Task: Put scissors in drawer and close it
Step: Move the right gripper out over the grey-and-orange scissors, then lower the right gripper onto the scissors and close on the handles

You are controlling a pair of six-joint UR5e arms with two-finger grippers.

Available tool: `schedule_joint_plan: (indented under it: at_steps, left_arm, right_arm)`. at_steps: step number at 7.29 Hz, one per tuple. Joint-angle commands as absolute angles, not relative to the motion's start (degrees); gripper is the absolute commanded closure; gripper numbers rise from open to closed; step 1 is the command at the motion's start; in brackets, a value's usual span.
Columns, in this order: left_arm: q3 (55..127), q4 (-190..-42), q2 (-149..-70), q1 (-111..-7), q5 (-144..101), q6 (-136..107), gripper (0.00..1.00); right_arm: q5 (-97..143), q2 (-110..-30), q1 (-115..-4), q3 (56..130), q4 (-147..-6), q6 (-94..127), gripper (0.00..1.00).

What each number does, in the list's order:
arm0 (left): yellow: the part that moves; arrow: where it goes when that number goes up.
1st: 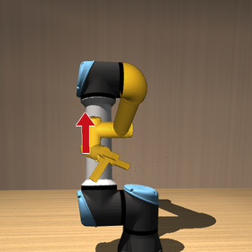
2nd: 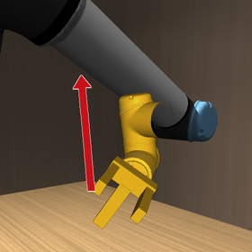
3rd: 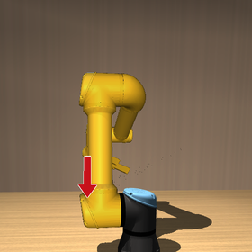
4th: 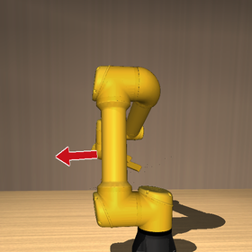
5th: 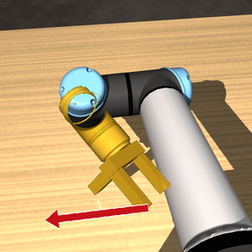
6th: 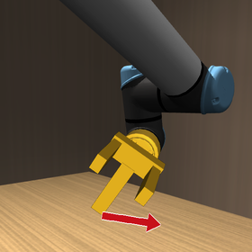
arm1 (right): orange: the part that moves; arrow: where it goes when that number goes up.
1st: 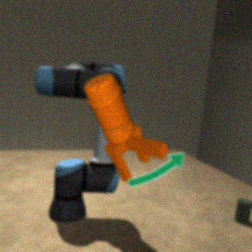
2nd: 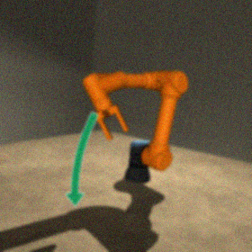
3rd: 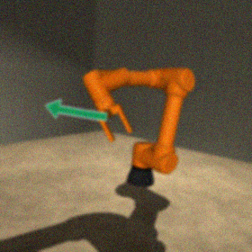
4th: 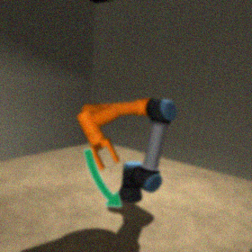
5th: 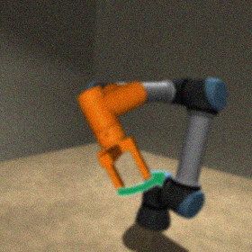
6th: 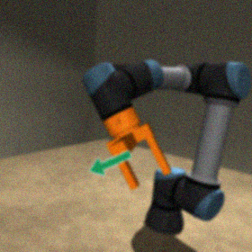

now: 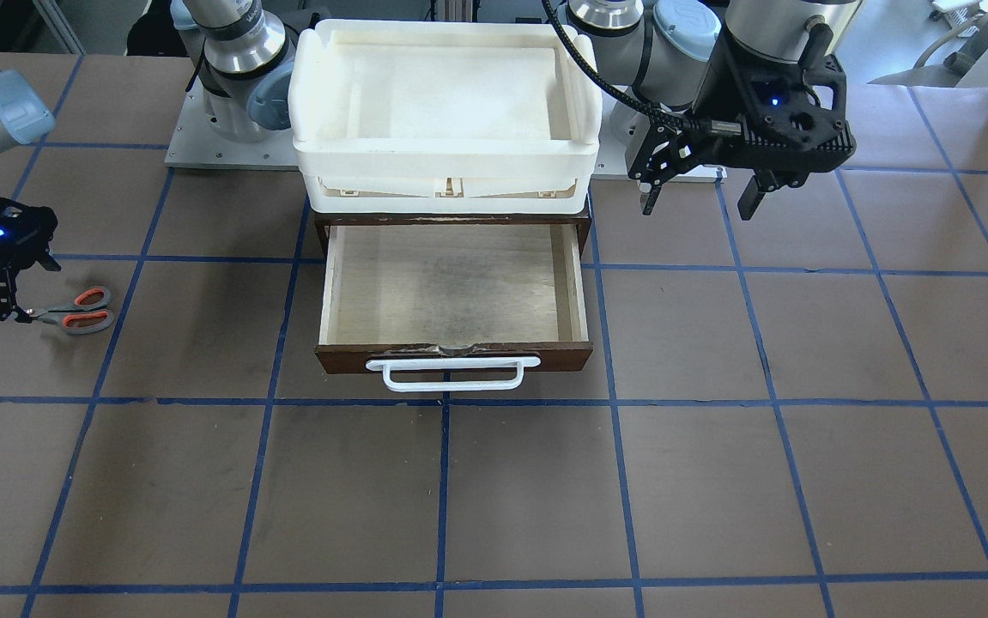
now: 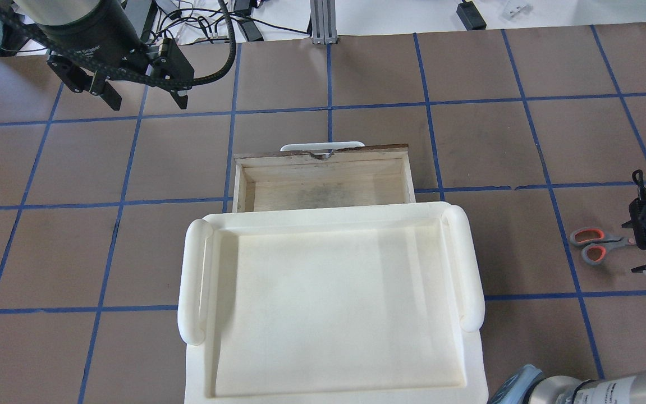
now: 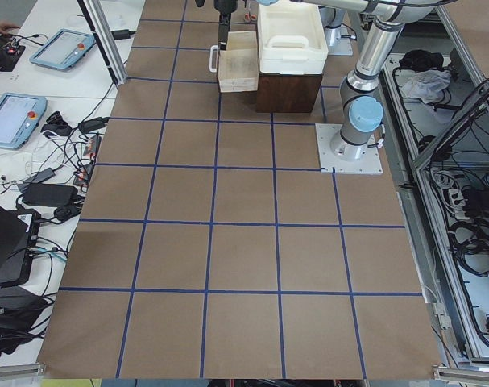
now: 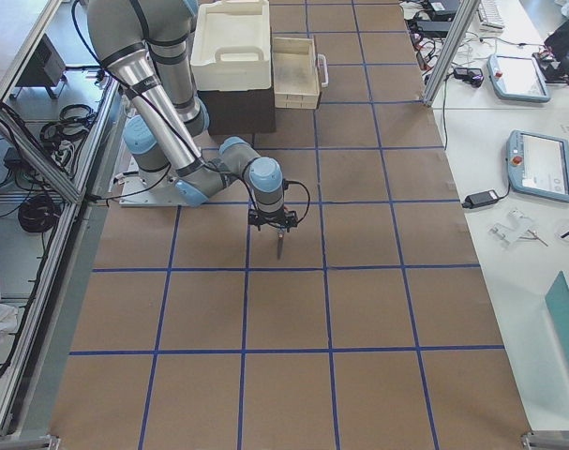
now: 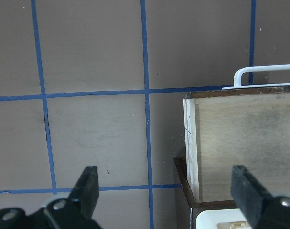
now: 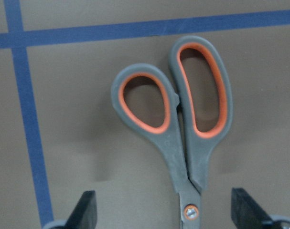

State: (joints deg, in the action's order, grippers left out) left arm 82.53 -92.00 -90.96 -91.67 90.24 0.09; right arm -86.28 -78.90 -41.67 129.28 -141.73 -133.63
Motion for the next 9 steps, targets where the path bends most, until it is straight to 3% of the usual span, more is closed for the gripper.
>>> schedule_joint_plan:
  at_steps: [1, 2, 7, 9]
  left_arm:
    - [82.5, -92.0, -91.0, -91.7, 90.3, 0.1, 0.00]
    - [82.5, -91.9, -91.1, -91.7, 90.3, 0.1, 0.00]
    - [82.5, -91.9, -91.0, -91.7, 90.3, 0.1, 0.00]
    - [82.5, -91.9, -91.1, -91.7, 90.1, 0.1, 0.00]
  right_arm:
    - [-86.2, -74.7, -41.9, 129.2, -146.1, -135.7, 0.01]
    - [-86.2, -74.9, -42.0, 129.0, -146.5, -134.8, 0.05]
    - [-87.5, -75.7, -45.5, 128.0, -146.1, -131.1, 0.10]
    - [-88.6, -76.7, -45.4, 127.9, -145.1, -131.5, 0.18]
